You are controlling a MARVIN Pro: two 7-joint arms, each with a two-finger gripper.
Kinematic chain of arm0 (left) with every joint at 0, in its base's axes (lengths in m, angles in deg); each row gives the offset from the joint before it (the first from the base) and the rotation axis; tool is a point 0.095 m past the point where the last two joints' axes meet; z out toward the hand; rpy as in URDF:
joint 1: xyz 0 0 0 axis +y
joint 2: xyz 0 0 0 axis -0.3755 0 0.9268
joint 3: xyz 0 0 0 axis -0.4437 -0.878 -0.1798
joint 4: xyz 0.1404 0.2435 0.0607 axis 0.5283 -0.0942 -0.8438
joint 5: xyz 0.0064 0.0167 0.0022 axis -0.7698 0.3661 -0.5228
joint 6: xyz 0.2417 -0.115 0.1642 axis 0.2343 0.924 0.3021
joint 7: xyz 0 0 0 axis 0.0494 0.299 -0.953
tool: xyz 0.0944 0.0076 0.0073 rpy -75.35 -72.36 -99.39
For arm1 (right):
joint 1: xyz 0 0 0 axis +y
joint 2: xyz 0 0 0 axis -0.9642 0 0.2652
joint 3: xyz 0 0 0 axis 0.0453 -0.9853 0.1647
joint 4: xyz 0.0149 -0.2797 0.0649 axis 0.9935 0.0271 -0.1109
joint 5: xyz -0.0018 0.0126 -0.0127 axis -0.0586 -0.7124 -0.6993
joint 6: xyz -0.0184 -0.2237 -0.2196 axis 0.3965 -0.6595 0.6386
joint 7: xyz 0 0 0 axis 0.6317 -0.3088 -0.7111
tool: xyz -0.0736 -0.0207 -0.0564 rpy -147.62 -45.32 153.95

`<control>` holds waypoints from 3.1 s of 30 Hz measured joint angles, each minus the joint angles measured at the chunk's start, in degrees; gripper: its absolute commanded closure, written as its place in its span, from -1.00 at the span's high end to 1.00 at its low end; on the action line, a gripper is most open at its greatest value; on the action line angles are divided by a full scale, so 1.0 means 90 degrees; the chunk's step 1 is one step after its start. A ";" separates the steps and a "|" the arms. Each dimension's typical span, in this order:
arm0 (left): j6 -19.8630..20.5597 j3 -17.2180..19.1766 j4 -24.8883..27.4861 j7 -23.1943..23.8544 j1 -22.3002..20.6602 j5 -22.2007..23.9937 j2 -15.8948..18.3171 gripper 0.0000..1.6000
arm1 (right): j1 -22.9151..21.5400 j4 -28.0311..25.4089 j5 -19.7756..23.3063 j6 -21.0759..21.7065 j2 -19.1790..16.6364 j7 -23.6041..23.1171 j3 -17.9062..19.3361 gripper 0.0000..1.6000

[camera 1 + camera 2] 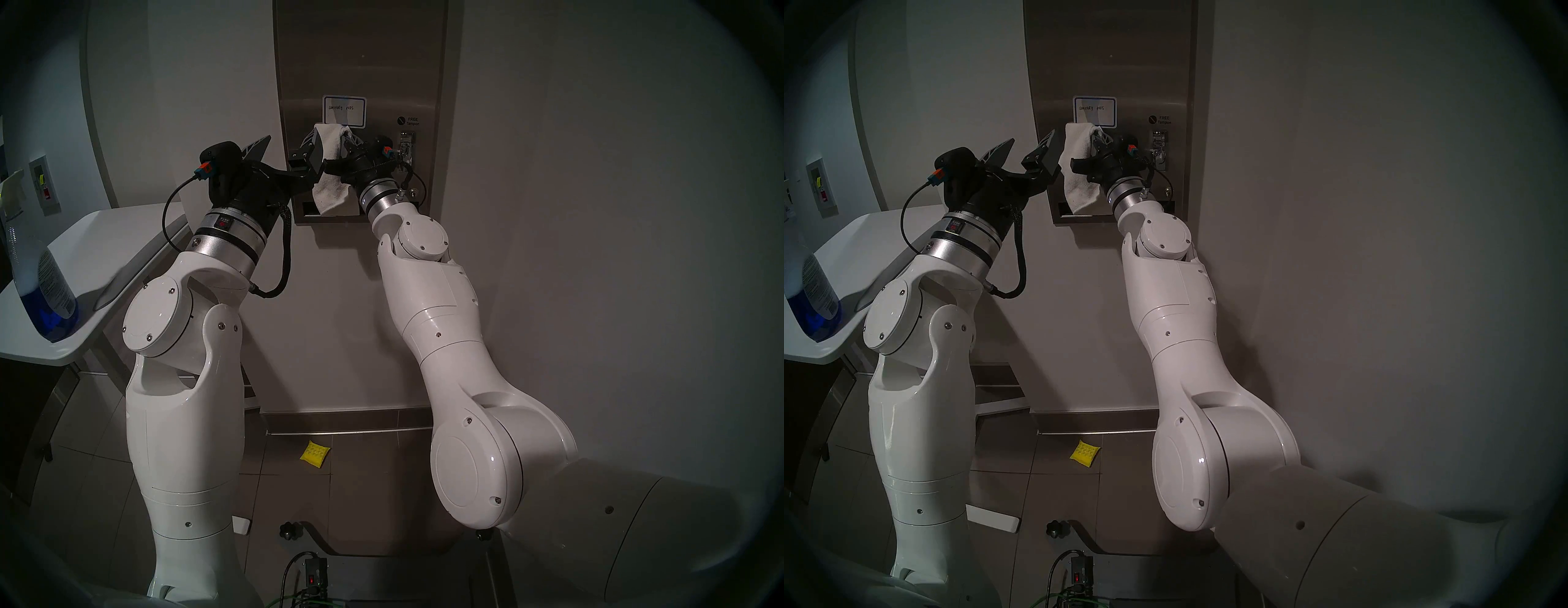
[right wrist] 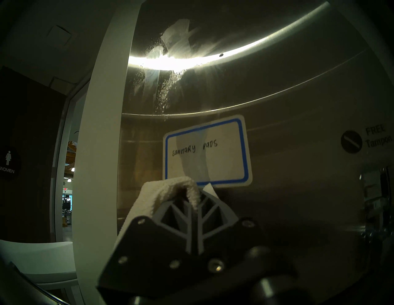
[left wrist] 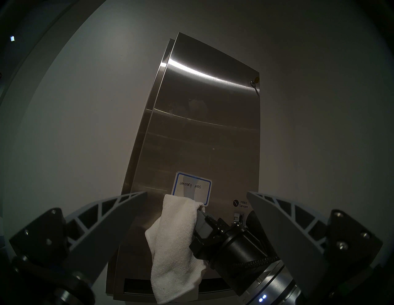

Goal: Pick up the cloth and wipe the surface

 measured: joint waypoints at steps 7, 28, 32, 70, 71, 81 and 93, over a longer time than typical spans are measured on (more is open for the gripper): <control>0.0000 0.0002 -0.0001 0.0006 0.0001 -0.0002 -0.0004 1.00 | -0.0164 -0.0152 -0.0008 -0.0057 0.0001 -0.0003 -0.0014 -1.00; 0.0002 0.0009 -0.0001 0.0020 0.0000 -0.0015 -0.0018 1.00 | -0.0219 -0.0795 -0.0211 -0.0147 0.0005 0.0112 -0.0092 -1.00; 0.0003 0.0010 0.0000 0.0022 -0.0001 -0.0017 -0.0021 1.00 | -0.0185 -0.0913 -0.0291 -0.0146 0.0007 0.0189 -0.0116 -1.00; 0.0011 0.0027 0.0000 0.0048 -0.0003 -0.0040 -0.0050 1.00 | 0.1005 -0.2573 -0.0641 -0.0096 0.0062 -0.0406 -0.1122 -1.00; 0.0011 0.0032 0.0000 0.0048 -0.0003 -0.0041 -0.0050 1.00 | 0.1053 -0.2642 -0.0599 -0.0075 0.0053 -0.0455 -0.1156 -1.00; 0.0025 0.0055 -0.0009 0.0048 0.0006 -0.0055 -0.0055 1.00 | 0.1441 -0.3364 -0.0197 0.0400 -0.0200 -0.0948 -0.1522 -1.00; 0.0029 0.0024 -0.0002 0.0052 0.0010 -0.0068 -0.0067 1.00 | 0.1816 -0.4235 0.0217 0.0772 -0.0550 -0.1210 -0.1955 -1.00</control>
